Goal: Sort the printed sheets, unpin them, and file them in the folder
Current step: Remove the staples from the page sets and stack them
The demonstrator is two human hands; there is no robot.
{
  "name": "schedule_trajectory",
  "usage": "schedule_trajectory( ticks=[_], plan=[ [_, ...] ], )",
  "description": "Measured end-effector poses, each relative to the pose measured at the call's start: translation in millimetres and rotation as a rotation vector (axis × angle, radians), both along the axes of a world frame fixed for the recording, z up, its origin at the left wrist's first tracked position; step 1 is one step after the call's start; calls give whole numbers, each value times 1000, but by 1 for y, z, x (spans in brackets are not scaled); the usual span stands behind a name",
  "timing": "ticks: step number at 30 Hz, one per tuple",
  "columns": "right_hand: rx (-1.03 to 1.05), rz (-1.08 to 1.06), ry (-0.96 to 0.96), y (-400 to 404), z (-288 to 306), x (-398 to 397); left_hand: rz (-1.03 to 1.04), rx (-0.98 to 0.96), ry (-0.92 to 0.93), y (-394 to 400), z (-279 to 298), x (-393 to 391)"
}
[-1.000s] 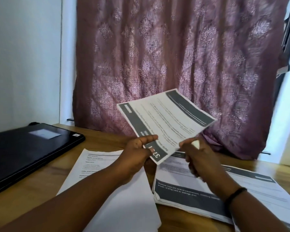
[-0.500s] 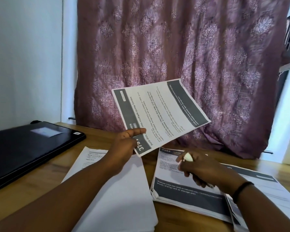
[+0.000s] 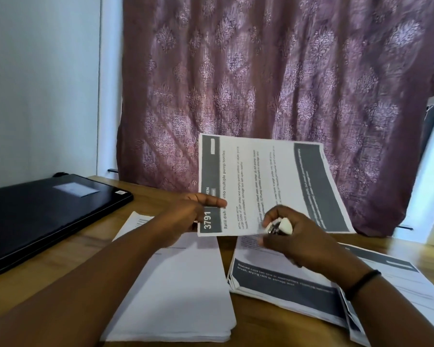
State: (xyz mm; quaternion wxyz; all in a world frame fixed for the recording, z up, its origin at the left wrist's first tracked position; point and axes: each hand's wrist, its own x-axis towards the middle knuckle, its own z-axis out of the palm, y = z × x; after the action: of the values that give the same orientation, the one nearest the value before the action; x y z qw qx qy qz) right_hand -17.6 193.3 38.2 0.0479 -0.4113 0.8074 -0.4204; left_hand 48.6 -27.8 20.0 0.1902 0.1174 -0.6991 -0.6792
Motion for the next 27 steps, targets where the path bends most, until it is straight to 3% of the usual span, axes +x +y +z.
schedule_trajectory(
  ticks=[3, 7, 12, 14, 17, 19, 21, 24, 27],
  plan=[
    [-80, -91, 284, -3, -3, -1, -51, -78, -82, -3, -1, -2],
    [-157, -227, 488, -1, 0, -5, -114, -189, -157, -8, 1, -1],
    [-190, -460, 534, 21, 15, -29, -191, -404, -226, -13, 6, 11],
    [-176, -502, 469, 29, 18, -36, -240, -443, -261, -12, 8, 15],
    [-287, -319, 20, 31, 17, -38, -313, -468, -315, -7, 8, 16],
    [-208, -242, -145, 30, 12, -40, -340, -495, -335, -7, 6, 15],
    [-75, -224, -190, 29, 5, -42, -323, -500, -311, -9, 3, 14],
    [-47, -258, -221, 28, -5, -50, -187, -286, -115, -13, 1, 7],
    [-222, -314, -266, 28, -15, -62, 34, 91, 38, -23, -1, 0]
  ],
)
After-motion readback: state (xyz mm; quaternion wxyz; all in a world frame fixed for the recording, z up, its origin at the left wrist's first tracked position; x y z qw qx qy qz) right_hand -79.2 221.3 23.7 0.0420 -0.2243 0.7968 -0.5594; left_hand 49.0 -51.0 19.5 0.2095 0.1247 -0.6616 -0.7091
